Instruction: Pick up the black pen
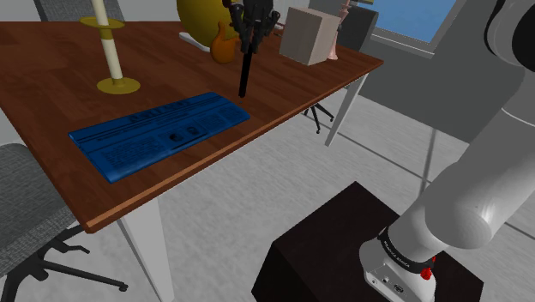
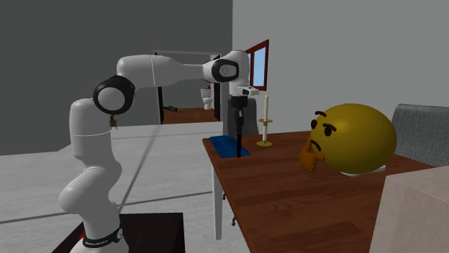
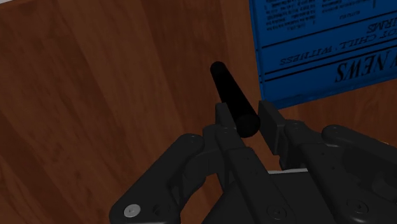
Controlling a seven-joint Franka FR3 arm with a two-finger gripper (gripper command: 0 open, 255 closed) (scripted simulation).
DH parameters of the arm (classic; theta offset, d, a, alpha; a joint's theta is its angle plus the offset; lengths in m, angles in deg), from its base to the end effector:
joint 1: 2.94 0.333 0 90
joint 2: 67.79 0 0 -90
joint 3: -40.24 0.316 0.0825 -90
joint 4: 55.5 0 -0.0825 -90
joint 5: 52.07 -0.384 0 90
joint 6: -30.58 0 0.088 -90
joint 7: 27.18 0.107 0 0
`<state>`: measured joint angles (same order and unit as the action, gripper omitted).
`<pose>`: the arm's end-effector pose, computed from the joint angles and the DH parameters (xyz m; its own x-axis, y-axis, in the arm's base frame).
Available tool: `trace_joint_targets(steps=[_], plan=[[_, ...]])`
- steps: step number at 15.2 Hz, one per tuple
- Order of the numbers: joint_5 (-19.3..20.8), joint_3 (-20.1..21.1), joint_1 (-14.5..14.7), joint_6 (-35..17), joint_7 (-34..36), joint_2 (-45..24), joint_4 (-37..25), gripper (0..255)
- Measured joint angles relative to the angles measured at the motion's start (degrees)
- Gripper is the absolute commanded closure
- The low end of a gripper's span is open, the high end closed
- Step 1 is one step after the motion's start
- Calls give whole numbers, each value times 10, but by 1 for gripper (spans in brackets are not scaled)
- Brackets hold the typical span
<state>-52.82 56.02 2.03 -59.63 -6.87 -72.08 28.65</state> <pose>0.5423 0.2000 0.6322 0.9998 0.0063 0.0200 0.0072 -0.9990 -0.0430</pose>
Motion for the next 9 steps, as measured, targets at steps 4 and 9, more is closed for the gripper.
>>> trace_joint_targets(steps=[4,9], plan=[[3,1,2,33,3,-10,-42,255],[9,3,6,80,8,-30,-110,255]])
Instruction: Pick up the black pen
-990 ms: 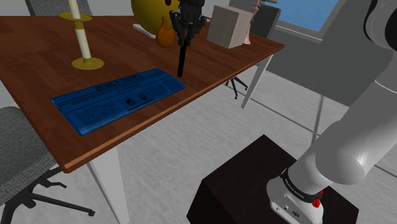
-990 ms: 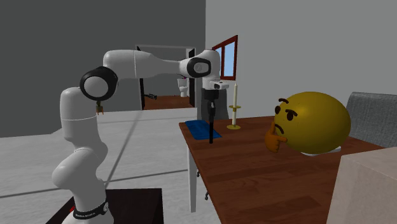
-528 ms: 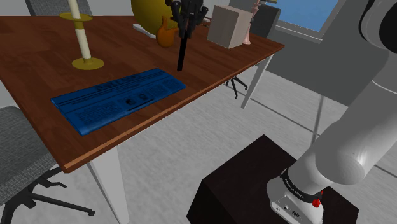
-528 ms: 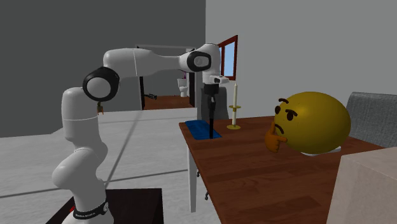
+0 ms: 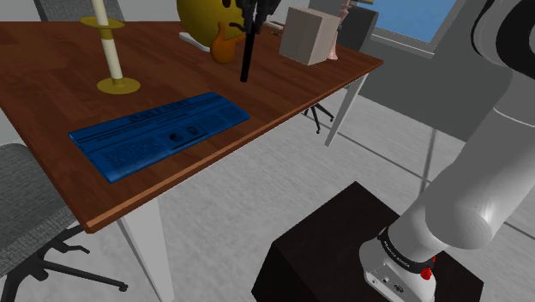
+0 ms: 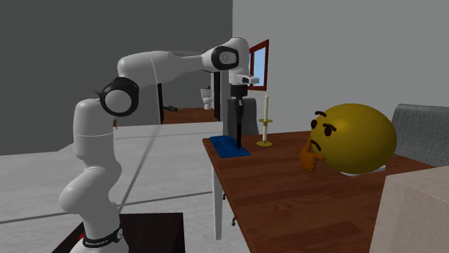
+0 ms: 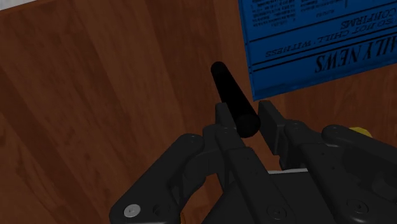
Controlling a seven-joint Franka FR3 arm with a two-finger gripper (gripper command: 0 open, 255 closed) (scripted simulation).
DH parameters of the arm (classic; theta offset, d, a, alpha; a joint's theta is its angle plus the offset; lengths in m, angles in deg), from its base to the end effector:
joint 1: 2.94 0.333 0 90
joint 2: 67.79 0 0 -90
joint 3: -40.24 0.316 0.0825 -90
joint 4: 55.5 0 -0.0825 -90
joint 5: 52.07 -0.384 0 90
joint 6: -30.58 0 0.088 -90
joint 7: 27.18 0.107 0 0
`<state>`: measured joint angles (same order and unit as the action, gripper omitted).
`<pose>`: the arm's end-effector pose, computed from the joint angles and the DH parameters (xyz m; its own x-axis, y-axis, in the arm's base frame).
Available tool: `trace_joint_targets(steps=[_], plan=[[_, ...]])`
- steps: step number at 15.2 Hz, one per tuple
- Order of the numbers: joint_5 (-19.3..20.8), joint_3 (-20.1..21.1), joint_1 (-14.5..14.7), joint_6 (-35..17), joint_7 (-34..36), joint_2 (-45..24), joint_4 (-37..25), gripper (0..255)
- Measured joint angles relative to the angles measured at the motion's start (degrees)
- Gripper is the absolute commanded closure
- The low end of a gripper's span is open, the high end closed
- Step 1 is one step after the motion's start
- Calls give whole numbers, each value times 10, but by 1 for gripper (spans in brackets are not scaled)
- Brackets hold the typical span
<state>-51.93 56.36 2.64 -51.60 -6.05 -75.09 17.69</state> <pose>0.5407 0.2004 0.6790 0.9998 0.0064 0.0203 0.0072 -0.9990 -0.0431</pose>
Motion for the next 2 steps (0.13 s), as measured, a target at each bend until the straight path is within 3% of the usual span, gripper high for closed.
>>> trace_joint_targets(steps=[2], plan=[[3,1,2,16,2,-9,-25,255]])
